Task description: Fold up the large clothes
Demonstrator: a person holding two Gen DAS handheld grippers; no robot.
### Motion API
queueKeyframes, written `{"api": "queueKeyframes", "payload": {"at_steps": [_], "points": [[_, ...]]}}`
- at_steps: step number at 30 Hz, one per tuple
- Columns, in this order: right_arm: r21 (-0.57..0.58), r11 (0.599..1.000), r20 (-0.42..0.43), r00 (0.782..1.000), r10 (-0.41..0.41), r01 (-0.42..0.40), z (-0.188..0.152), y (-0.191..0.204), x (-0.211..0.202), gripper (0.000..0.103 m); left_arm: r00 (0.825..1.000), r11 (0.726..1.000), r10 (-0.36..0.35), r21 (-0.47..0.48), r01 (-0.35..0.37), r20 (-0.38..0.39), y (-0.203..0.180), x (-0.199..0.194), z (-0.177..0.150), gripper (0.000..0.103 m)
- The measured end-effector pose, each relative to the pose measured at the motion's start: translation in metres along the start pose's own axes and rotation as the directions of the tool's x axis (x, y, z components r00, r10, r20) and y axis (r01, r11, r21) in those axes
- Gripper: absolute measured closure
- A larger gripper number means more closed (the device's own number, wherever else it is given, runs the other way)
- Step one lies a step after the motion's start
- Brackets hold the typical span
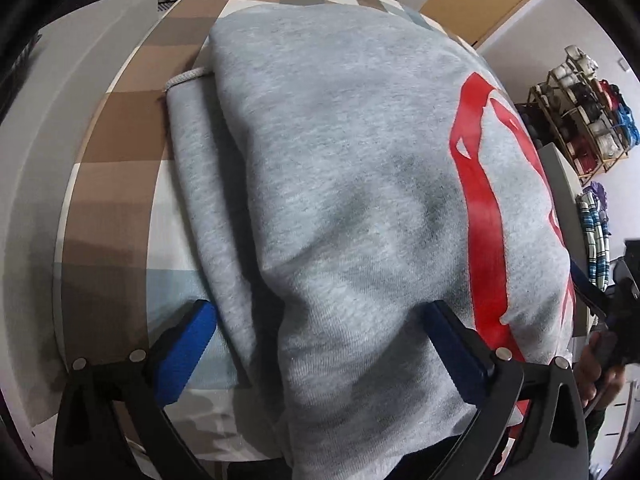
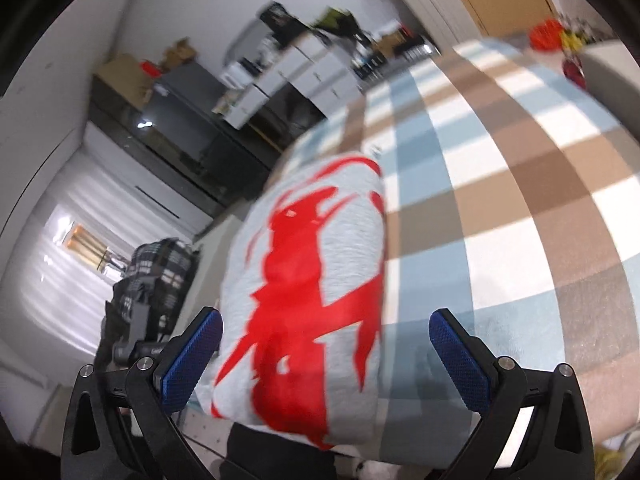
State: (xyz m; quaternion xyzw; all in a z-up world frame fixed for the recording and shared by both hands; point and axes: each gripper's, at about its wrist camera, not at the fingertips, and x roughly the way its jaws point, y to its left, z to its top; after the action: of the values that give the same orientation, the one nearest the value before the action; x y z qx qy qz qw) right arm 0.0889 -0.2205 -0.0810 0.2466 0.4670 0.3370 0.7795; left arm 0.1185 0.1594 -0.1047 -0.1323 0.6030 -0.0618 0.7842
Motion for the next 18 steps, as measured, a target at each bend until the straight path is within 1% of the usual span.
{"api": "queueKeyframes", "payload": {"at_steps": [4, 7, 8, 10, 12, 13, 14, 15, 16, 18], "points": [[0.039, 0.999, -0.077, 0.997, 0.000, 0.003, 0.008, -0.006, 0.014, 0.000, 0.999, 0.999, -0.023, 0.046, 0.024, -0.026, -0.003, 0.002, 0.006, 0.002], [0.100, 0.995, -0.142, 0.989, 0.035, -0.021, 0.010, -0.016, 0.030, 0.000, 0.998, 0.997, -0.056, 0.054, 0.058, -0.033, 0.000, 0.002, 0.010, 0.002], [0.111, 0.994, -0.156, 0.987, 0.043, -0.026, 0.010, -0.017, 0.033, 0.000, 0.997, 0.996, -0.068, 0.060, 0.070, -0.037, -0.003, 0.006, 0.018, 0.002], [0.127, 0.992, -0.195, 0.979, 0.052, -0.027, 0.008, -0.021, 0.044, 0.000, 0.992, 0.991, -0.114, 0.067, 0.117, -0.045, 0.001, 0.004, 0.021, 0.002], [0.134, 0.990, -0.233, 0.970, 0.067, -0.036, 0.007, -0.020, 0.053, 0.000, 0.977, 0.976, -0.206, 0.060, 0.210, -0.063, 0.007, 0.004, 0.028, 0.002], [0.137, 0.990, -0.247, 0.966, 0.075, -0.042, 0.007, -0.019, 0.057, 0.000, 0.966, 0.966, -0.251, 0.044, 0.254, -0.069, 0.012, 0.005, 0.032, 0.002], [0.131, 0.991, -0.259, 0.963, 0.068, -0.035, 0.007, -0.017, 0.061, 0.000, 0.952, 0.954, -0.296, 0.024, 0.299, -0.077, 0.016, 0.006, 0.038, 0.002], [0.110, 0.994, -0.266, 0.963, 0.035, -0.006, 0.007, -0.014, 0.063, 0.000, 0.940, 0.943, -0.331, 0.005, 0.333, -0.082, 0.020, 0.008, 0.041, 0.002], [0.090, 0.996, -0.275, 0.961, 0.012, 0.013, 0.006, -0.011, 0.066, 0.000, 0.922, 0.926, -0.377, -0.025, 0.377, -0.089, 0.025, 0.010, 0.046, 0.002], [0.093, 0.996, -0.293, 0.956, 0.027, 0.001, 0.006, -0.009, 0.068, 0.000, 0.883, 0.888, -0.458, -0.085, 0.451, -0.102, 0.033, 0.014, 0.051, 0.002]]}}
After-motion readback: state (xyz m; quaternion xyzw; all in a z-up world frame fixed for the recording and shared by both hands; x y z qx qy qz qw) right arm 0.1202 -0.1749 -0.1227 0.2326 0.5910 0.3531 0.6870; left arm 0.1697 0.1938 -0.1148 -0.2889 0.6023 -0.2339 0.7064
